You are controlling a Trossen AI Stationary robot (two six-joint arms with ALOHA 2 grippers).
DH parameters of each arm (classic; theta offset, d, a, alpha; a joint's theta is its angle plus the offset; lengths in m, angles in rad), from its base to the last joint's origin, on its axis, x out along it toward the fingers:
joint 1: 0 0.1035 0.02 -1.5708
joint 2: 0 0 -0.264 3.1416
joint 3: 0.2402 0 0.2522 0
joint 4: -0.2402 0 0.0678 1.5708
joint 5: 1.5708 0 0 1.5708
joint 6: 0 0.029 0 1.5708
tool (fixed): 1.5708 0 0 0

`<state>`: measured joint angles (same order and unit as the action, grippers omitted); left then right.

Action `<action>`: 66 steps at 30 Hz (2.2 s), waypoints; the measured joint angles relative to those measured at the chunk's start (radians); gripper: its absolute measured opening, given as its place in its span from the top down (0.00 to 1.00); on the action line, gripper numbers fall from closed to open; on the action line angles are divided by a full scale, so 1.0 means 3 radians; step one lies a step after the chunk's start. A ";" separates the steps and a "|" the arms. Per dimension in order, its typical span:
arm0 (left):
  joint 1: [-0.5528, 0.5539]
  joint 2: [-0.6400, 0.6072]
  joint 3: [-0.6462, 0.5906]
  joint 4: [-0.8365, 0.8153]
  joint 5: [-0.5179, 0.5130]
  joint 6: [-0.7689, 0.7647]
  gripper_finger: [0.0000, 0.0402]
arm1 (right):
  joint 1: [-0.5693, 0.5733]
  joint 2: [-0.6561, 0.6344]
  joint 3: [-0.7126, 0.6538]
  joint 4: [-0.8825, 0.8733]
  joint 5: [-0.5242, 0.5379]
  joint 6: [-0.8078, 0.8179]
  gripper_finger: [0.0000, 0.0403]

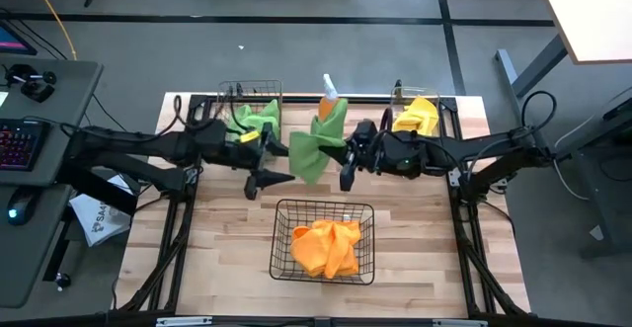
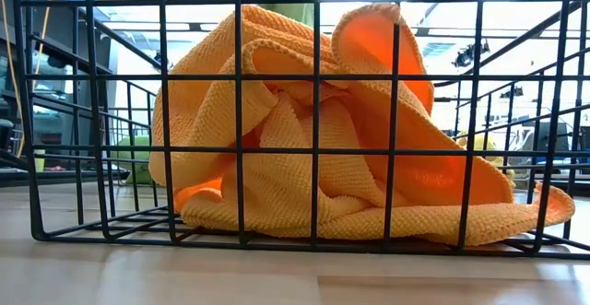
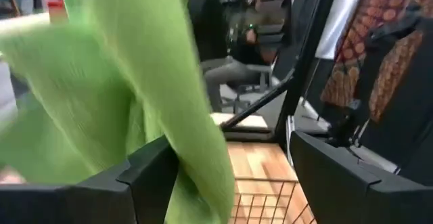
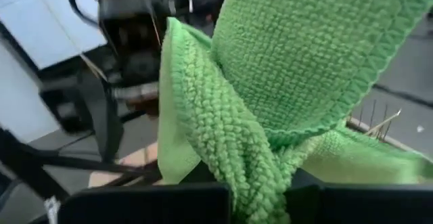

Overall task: Sort microfiber towel by color & place in baskets
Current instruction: Put the green microfiber towel into the gold wire basket

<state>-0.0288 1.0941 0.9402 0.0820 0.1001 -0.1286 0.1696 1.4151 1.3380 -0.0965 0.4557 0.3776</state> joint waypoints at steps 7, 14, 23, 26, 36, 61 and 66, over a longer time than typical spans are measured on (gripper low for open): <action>0.0002 0.0188 0.0009 0.0285 -0.0395 0.0006 0.34 | 0.0024 0.0068 0.0001 0.0305 -0.0298 -0.0069 1.00; 0.0006 0.0421 0.0010 0.0610 -0.0017 0.0005 0.34 | 0.0058 0.0181 0.0001 0.0455 -0.0483 -0.0068 1.00; 0.0005 0.0583 0.0008 0.0912 0.0055 0.0003 0.39 | 0.0055 0.0178 0.0000 0.0602 -0.0740 -0.0046 0.99; 0.0005 0.0579 0.0008 0.0935 -0.0022 0.0049 0.53 | 0.0055 0.0178 0.0000 0.0611 -0.0743 0.0000 0.96; 0.0142 0.0311 0.0009 0.0215 -0.0524 0.0226 0.98 | 0.0052 0.0112 0.0000 0.0624 -0.0559 0.0277 0.58; 0.2581 0.0426 0.0005 -0.2243 -0.1718 -0.0430 1.00 | 0.0048 -0.0505 0.0001 -0.0849 -0.0007 0.0487 0.27; 0.2781 0.0767 0.0003 -0.2292 -0.1324 -0.0471 1.00 | 0.0081 -0.0506 0.0001 -0.1165 -0.0007 0.0728 0.27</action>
<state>0.8055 1.3243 0.9412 -0.6057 -0.2972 -0.2700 0.1939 1.2633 1.3384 -0.4461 0.4536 0.5959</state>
